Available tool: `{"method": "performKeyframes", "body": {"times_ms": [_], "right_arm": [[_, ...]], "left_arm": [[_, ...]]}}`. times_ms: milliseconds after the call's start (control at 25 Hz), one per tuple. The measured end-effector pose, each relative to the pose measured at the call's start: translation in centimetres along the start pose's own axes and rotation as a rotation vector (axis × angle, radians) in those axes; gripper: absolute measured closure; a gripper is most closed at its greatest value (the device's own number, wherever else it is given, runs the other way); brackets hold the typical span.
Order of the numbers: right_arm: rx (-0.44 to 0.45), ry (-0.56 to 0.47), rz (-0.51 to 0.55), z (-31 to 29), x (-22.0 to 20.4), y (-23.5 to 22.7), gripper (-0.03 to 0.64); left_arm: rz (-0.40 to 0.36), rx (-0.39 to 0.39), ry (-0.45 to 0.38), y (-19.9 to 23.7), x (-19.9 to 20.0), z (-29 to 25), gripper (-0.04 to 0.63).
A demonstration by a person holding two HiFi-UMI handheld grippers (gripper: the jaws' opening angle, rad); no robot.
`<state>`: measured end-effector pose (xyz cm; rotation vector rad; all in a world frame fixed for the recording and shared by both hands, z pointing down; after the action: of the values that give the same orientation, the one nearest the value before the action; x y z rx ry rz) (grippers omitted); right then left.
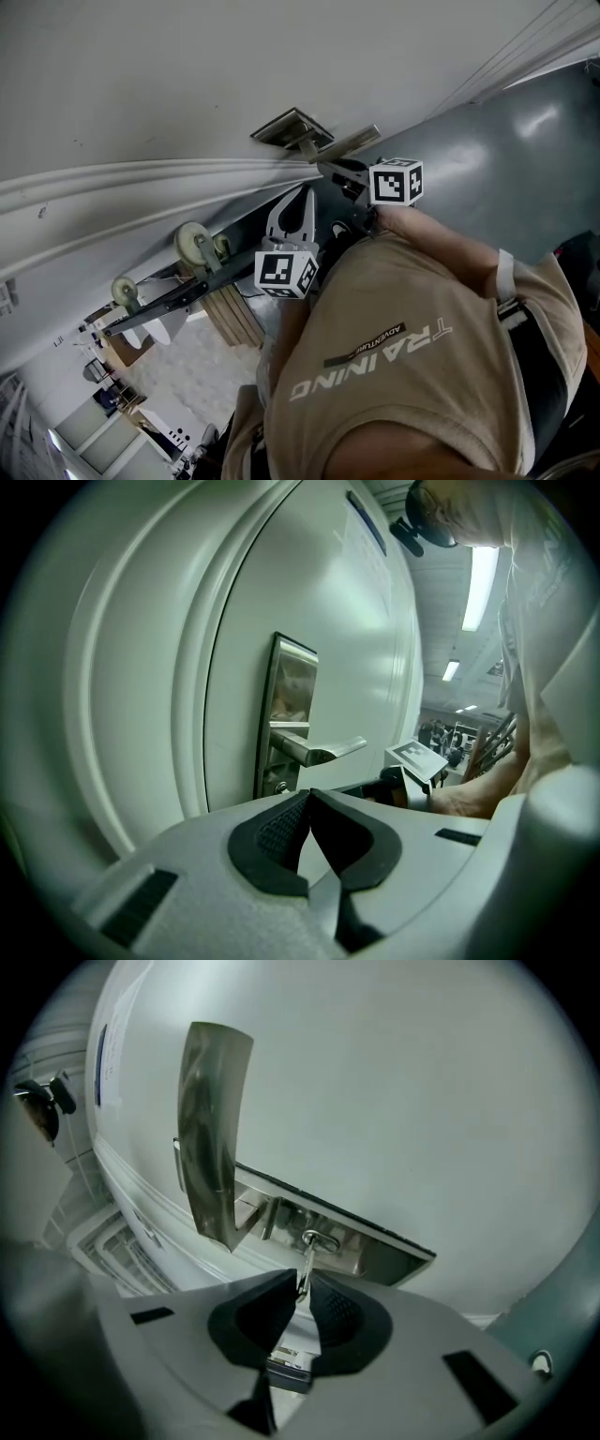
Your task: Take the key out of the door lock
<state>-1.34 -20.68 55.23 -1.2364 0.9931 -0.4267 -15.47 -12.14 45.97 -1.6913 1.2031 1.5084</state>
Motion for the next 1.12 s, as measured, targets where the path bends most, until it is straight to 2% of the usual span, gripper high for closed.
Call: {"method": "performKeyframes", "body": {"times_ms": [160, 320, 400, 560, 760, 1000, 1120], "right_arm": [[0.006, 0.007, -0.043, -0.2, 0.1, -0.3, 0.571], [-0.002, -0.018, -0.182, -0.4, 0.0, -0.5, 0.584], [0.005, -0.015, -0.200, -0.4, 0.0, -0.5, 0.584], [0.013, -0.028, -0.302, -0.2, 0.0, -0.7, 0.589], [-0.012, -0.033, -0.309, 0.0, -0.3, -0.5, 0.589], [-0.022, -0.052, -0.339, 0.1, -0.3, -0.5, 0.589], [-0.032, -0.063, -0.320, 0.4, -0.7, -0.1, 0.590]], "left_arm": [[0.007, 0.029, 0.003, 0.3, -0.1, 0.4, 0.586], [0.011, 0.036, 0.014, 0.6, -0.7, 0.4, 0.586], [0.012, 0.029, 0.004, 0.5, -0.8, 0.1, 0.586], [-0.003, 0.001, -0.017, 0.0, -0.4, -0.3, 0.586], [-0.016, -0.008, -0.030, -0.1, 0.0, 0.1, 0.586], [-0.005, 0.040, -0.048, 0.1, -0.4, 1.6, 0.586], [0.003, 0.070, -0.050, 0.0, -1.0, 2.8, 0.586]]}}
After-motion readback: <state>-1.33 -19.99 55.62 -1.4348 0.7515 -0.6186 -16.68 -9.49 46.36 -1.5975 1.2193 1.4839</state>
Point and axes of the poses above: the fingertips, and each gripper's own axes: z backward along the fingers, y to its left, x out of its top, the point moved 9 cm from there along z, backward along the fingers, and after that the axes turned 12 degrees about -y, right-handed, at the moved point
